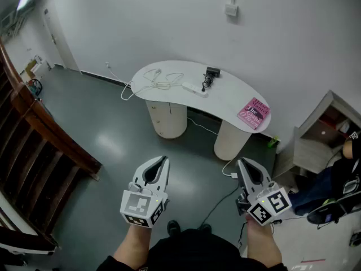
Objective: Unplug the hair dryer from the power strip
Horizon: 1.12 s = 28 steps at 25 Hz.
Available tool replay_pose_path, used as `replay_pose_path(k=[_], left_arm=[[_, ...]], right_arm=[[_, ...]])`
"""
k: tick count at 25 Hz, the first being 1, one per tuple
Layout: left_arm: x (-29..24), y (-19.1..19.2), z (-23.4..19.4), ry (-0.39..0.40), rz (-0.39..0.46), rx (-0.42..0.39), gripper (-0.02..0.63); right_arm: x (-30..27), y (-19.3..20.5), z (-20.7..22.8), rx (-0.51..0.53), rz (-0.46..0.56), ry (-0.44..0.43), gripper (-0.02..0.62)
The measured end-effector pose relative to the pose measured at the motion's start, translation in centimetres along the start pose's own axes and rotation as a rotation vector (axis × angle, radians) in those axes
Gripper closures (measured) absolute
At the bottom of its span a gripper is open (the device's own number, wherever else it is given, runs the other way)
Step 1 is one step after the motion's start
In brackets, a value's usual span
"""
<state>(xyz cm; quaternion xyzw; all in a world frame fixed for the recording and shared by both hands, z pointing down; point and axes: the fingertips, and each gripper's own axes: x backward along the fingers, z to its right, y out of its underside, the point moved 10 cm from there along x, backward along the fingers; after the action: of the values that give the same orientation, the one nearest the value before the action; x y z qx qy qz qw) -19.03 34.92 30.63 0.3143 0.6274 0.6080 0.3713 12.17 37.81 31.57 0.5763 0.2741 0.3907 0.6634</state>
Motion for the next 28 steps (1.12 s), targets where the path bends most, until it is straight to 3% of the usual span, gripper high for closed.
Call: replay_pose_path(k=[12, 18, 28], left_arm=[[-2.0, 0.3, 4.1, 0.022, -0.01, -0.009, 0.584], [-2.6, 0.0, 6.1, 0.001, -0.015, -0.003, 0.584], [-3.0, 1.5, 7.1, -0.011, -0.056, 0.011, 0.584]], right_arm=[[2.7, 0.0, 2.7, -0.006, -0.002, -0.01, 0.561], [4.8, -0.6, 3.7, 0.027, 0.019, -0.095, 0.56], [5.0, 1.7, 5.4, -0.096, -0.016, -0.118, 0.56]])
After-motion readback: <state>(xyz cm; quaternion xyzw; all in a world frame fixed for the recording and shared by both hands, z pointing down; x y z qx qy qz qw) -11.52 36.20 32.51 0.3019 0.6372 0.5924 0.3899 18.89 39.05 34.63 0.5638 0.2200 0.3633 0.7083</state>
